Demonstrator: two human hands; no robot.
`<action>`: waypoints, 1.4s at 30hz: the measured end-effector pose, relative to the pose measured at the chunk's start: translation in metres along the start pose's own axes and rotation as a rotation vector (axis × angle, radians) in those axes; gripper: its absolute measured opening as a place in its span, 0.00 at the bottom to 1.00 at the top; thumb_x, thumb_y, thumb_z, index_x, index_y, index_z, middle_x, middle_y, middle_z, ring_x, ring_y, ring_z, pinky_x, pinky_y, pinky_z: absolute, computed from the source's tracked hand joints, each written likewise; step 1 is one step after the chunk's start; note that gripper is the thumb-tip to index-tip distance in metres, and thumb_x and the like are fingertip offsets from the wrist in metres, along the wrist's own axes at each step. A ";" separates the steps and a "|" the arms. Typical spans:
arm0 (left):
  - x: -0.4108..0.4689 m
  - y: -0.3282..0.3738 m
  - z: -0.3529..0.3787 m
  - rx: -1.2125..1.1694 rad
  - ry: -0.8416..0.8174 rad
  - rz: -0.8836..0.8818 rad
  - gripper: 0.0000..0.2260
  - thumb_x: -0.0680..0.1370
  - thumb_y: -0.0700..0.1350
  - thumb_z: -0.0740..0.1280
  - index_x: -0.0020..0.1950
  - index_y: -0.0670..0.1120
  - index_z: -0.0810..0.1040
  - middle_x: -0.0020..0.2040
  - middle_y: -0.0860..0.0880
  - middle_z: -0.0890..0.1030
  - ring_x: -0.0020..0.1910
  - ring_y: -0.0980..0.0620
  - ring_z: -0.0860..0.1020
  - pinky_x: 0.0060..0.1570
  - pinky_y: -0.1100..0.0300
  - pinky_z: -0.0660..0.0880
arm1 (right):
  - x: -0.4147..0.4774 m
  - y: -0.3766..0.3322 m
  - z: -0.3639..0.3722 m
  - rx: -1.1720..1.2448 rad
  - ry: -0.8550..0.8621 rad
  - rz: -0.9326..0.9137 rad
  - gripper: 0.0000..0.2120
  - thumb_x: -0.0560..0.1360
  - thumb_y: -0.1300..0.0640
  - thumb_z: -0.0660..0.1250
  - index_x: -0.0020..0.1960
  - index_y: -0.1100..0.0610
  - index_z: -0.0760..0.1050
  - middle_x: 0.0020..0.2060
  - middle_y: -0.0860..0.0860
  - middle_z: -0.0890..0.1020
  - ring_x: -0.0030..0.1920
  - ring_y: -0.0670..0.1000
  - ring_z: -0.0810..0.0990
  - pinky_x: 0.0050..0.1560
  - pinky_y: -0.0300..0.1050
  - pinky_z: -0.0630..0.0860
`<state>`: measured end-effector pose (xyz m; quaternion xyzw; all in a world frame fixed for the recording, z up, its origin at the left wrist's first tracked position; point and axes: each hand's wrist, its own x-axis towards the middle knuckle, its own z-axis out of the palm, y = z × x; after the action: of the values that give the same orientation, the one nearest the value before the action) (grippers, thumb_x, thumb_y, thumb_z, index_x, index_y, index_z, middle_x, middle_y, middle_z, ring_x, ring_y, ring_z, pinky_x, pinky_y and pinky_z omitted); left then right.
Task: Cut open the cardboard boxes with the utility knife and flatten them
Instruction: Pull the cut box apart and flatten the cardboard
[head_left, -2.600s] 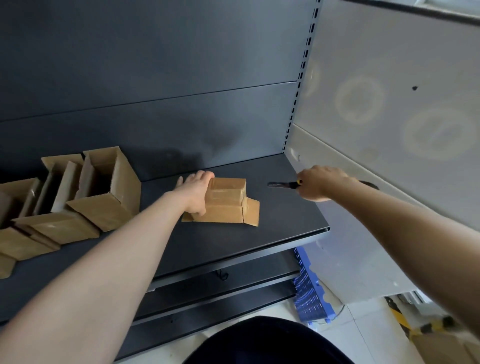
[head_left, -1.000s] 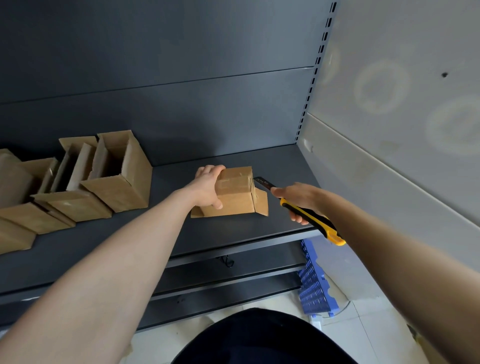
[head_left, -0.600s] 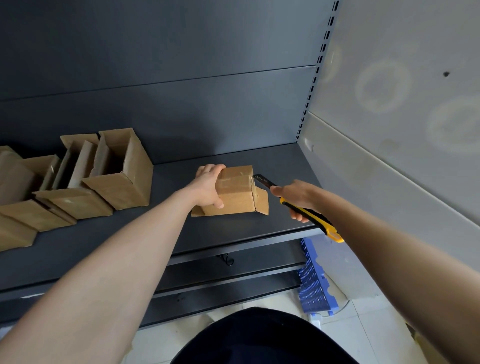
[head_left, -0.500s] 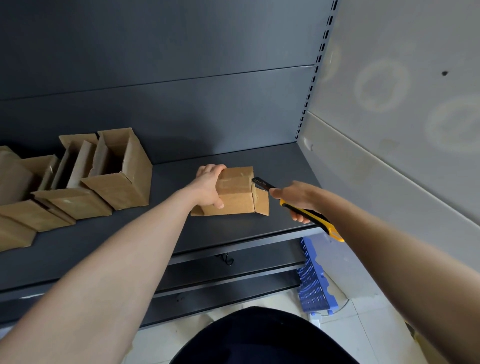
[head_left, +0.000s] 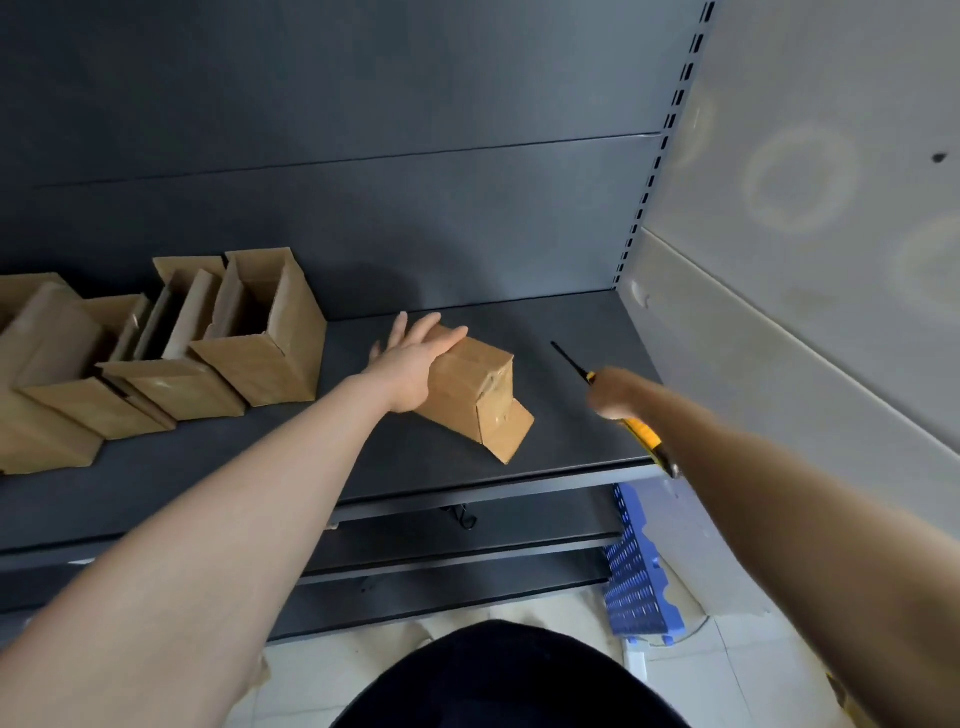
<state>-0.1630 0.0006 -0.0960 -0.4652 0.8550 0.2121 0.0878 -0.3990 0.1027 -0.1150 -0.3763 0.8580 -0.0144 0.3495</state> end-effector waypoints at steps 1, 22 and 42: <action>-0.002 0.000 0.000 0.022 0.021 0.006 0.48 0.70 0.23 0.60 0.76 0.64 0.48 0.78 0.57 0.40 0.76 0.46 0.34 0.73 0.37 0.42 | 0.011 -0.002 0.008 -0.044 0.013 -0.024 0.18 0.79 0.63 0.55 0.68 0.67 0.67 0.54 0.62 0.76 0.48 0.59 0.77 0.45 0.44 0.73; -0.008 0.000 -0.010 -0.912 0.234 -0.302 0.14 0.76 0.40 0.62 0.57 0.53 0.79 0.64 0.49 0.71 0.57 0.49 0.75 0.53 0.50 0.79 | -0.002 -0.092 0.007 0.301 -0.296 -0.510 0.34 0.75 0.47 0.69 0.76 0.53 0.58 0.69 0.50 0.72 0.65 0.52 0.74 0.66 0.52 0.71; -0.010 0.003 -0.013 -1.112 0.228 -0.419 0.33 0.75 0.30 0.61 0.76 0.49 0.53 0.65 0.47 0.66 0.54 0.49 0.71 0.50 0.50 0.79 | -0.026 -0.108 0.009 -0.111 -0.177 -0.472 0.30 0.78 0.49 0.64 0.76 0.56 0.58 0.66 0.56 0.72 0.59 0.57 0.76 0.51 0.50 0.80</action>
<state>-0.1594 0.0040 -0.0797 -0.6194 0.5101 0.5543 -0.2209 -0.3125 0.0445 -0.0749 -0.5846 0.7118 -0.0155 0.3891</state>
